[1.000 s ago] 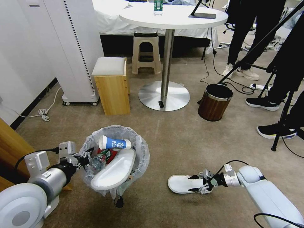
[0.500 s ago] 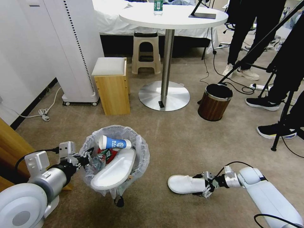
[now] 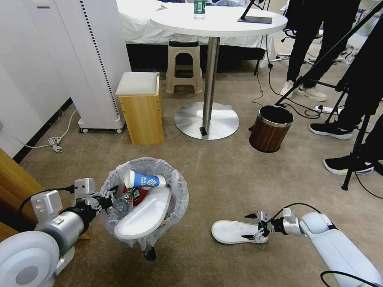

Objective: Pick up the trash bin and place the garbage on the floor into it.

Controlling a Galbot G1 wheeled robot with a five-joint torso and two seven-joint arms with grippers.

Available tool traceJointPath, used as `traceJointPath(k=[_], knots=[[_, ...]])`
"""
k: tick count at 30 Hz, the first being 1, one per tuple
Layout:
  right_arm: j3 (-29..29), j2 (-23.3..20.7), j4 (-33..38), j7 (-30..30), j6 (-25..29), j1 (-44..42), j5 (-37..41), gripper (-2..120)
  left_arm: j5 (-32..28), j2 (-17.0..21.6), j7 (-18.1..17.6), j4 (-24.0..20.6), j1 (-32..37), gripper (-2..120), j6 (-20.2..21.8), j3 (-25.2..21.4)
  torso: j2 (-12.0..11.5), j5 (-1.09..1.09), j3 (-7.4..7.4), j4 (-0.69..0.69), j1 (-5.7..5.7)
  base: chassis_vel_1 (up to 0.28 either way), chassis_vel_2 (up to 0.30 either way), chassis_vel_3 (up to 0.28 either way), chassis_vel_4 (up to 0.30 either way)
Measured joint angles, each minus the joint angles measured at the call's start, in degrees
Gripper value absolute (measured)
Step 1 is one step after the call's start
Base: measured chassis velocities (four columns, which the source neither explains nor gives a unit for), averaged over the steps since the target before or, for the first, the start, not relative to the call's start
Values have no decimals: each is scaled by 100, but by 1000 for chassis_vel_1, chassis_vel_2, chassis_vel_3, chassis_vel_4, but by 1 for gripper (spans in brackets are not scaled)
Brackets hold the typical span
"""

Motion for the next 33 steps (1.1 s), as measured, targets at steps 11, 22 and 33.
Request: traceJointPath(k=[11, 22, 33], knots=[[-138, 255, -159, -52, -14, 189, -12, 100, 0, 4, 20, 9, 7, 0, -8, -22, 0, 0, 0, 0, 0, 0, 0, 0, 0], [-236, 403, -355, -52, -21, 356, -59, 88, 1, 6, 27, 31, -6, 0, -13, -19, 0, 0, 0, 0, 0, 0, 0, 0, 0], [-204, 451, -552, -358, 10, 372, -327, 44, -7, 49, 39, 46, -20, 0, -15, -28, 0, 0, 0, 0, 0, 0, 0, 0, 0]])
